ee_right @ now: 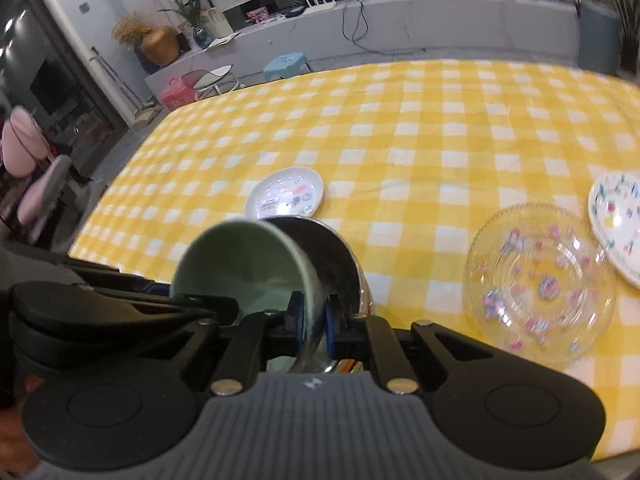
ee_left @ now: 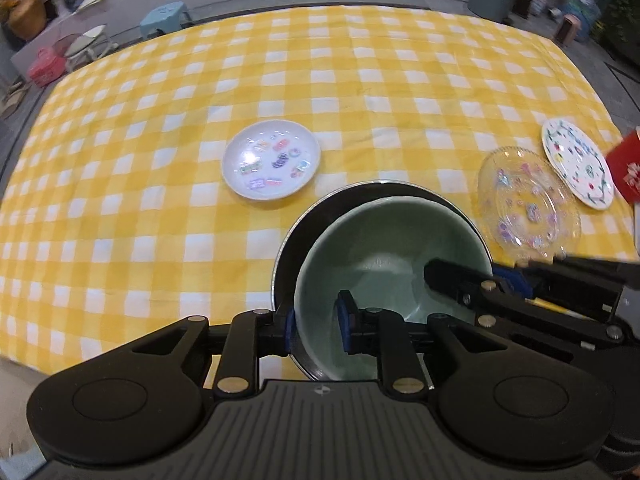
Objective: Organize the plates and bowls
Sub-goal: 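Lower the green bowl into the stacked steel bowls with both tools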
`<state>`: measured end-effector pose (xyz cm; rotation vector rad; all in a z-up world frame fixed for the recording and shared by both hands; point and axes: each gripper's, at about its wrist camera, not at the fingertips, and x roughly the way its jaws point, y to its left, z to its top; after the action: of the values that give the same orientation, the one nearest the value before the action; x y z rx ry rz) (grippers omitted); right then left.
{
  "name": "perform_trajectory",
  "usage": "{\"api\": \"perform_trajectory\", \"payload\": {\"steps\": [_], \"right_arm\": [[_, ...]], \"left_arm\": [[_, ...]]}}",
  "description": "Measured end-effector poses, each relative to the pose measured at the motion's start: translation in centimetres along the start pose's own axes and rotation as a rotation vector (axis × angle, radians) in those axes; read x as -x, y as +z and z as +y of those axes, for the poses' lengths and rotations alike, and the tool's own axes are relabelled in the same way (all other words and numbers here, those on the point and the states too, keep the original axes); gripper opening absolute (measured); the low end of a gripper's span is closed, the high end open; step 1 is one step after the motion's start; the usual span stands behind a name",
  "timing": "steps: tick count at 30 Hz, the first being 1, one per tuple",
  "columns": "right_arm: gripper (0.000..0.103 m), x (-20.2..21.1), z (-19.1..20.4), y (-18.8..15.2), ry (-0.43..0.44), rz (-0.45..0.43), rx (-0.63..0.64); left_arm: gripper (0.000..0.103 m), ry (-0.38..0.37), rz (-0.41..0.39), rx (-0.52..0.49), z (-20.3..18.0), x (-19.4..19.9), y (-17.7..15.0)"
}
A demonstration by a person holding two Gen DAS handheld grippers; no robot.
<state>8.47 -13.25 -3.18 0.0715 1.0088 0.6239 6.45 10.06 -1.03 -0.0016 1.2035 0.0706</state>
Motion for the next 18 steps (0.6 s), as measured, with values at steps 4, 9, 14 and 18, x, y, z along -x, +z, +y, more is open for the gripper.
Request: {"api": "perform_trajectory", "payload": {"steps": [4,9,14,18], "right_arm": [[0.01,-0.4,0.0,-0.1,-0.013,-0.001,0.014],[0.009,-0.6,-0.1,0.0,-0.019,-0.002,0.015],[0.009,-0.4,0.5,-0.1,-0.047,-0.025,0.051],[0.007,0.1,1.2,-0.1,-0.108,-0.082,0.116]], "left_arm": [[0.029,0.033,-0.071,-0.043,-0.4,0.5,-0.3],[0.031,0.03,-0.105,-0.036,-0.2,1.0,-0.2],[0.033,0.011,-0.164,0.013,0.4,1.6,-0.6],[0.035,-0.003,-0.218,0.035,0.6,1.8,-1.0]]}}
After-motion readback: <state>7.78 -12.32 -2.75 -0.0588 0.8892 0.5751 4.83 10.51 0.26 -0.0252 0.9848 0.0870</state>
